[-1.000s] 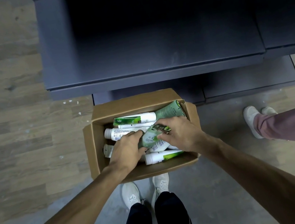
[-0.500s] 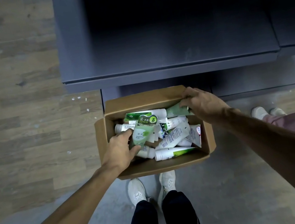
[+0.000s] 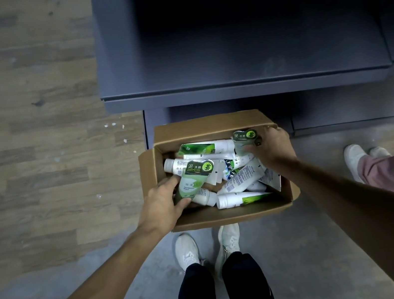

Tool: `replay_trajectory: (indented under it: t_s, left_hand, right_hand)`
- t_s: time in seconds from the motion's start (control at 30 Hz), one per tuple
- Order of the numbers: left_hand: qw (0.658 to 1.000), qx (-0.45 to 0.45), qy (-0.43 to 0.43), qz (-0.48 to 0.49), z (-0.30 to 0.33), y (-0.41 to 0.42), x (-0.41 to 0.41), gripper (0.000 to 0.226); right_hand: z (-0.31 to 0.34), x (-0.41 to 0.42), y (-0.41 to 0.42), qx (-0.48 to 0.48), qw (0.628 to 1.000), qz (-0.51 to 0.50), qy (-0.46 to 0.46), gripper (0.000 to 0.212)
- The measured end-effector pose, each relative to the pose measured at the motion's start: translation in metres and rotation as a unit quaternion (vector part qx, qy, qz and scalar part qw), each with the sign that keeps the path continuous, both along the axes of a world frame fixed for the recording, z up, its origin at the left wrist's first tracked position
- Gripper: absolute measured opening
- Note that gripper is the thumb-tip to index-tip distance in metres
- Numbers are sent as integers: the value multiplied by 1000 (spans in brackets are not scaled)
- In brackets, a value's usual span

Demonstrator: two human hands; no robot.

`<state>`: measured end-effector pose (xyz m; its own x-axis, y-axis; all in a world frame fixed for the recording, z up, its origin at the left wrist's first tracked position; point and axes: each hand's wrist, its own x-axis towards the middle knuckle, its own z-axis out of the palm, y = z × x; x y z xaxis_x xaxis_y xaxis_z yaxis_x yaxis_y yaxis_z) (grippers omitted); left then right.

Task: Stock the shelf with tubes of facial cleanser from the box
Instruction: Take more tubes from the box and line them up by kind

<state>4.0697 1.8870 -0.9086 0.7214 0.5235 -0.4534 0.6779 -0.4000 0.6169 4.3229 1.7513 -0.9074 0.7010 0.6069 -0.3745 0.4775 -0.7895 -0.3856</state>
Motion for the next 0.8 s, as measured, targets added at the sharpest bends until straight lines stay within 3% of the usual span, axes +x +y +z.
replay_trajectory:
  t_s: [0.13, 0.5, 0.63, 0.8]
  left_hand:
    - [1000, -15, -18, 21, -4, 0, -5, 36]
    - [998, -6, -55, 40, 32, 13, 7, 39]
    - [995, 7, -94, 16, 96, 28, 27, 40]
    - [981, 43, -183, -42, 229, 47, 66, 48]
  right_hand:
    - [3, -1, -8, 56, 998, -27, 31, 24]
    - [97, -2, -9, 68, 994, 70, 54, 15]
    - [183, 3, 0, 85, 991, 98, 33, 15]
    - [326, 14, 1, 126, 985, 115, -5, 17]
